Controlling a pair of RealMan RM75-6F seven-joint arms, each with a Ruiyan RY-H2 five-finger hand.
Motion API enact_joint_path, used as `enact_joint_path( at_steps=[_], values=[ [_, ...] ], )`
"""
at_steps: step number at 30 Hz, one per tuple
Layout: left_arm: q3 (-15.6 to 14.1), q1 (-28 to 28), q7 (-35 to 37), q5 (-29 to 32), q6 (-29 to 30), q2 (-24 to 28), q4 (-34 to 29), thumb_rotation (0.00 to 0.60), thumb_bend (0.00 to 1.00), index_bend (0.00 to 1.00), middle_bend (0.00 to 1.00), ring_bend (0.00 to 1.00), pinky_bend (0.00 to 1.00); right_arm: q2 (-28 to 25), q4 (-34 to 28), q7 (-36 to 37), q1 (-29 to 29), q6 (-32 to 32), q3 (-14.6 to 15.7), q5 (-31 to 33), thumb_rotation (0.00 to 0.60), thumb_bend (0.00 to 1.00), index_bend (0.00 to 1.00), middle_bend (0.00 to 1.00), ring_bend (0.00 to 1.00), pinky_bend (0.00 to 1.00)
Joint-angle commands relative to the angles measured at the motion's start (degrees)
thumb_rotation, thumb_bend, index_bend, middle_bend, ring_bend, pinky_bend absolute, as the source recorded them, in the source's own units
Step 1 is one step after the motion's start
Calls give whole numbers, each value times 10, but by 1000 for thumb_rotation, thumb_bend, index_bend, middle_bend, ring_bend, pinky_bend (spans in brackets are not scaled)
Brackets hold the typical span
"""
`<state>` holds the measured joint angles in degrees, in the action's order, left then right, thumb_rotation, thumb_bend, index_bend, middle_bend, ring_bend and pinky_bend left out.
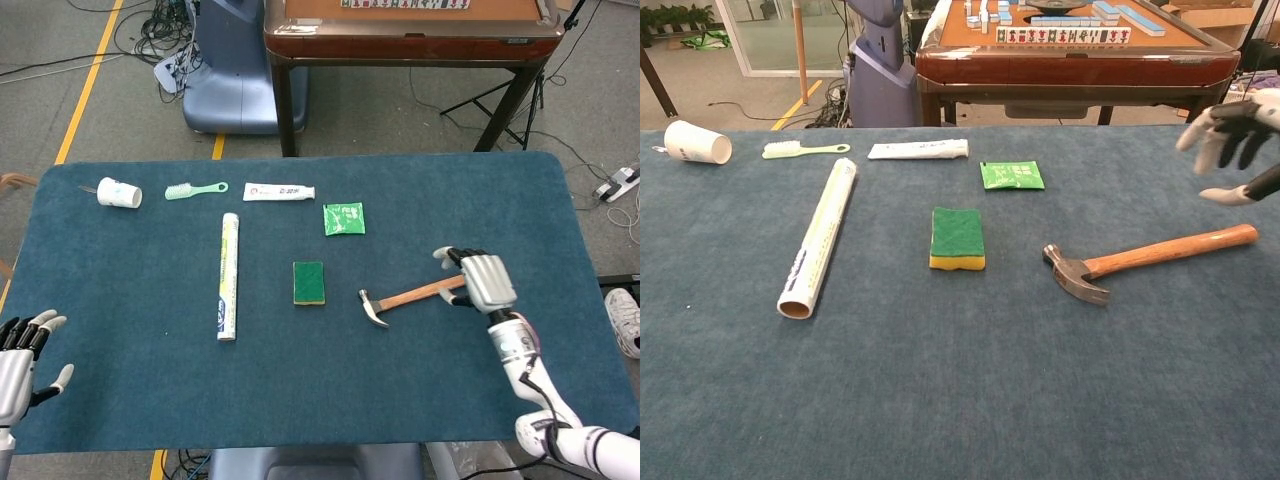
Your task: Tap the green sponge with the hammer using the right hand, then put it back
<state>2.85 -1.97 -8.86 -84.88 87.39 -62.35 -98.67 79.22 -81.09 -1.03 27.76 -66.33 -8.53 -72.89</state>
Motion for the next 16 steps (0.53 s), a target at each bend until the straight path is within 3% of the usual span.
enact_joint_path(
  at_steps=[1, 10, 16],
  values=[
    [2, -4, -2, 0, -3, -2, 1, 600, 246, 215, 174, 146, 82, -57, -63, -45, -54, -63, 14, 7, 600, 267, 414, 490, 449, 464],
    [10, -25, -17, -4, -18, -11, -3, 600, 247, 215, 174, 146, 81, -122, -141, -59, -167, -191, 55, -18, 600, 267, 427, 493, 454, 466],
    [10, -28, -22, -3, -19, -12, -9, 600, 246, 215, 174, 146, 81, -131, -149, -45, -202, -224, 62, -33, 600, 267, 427, 493, 454, 466]
  ],
)
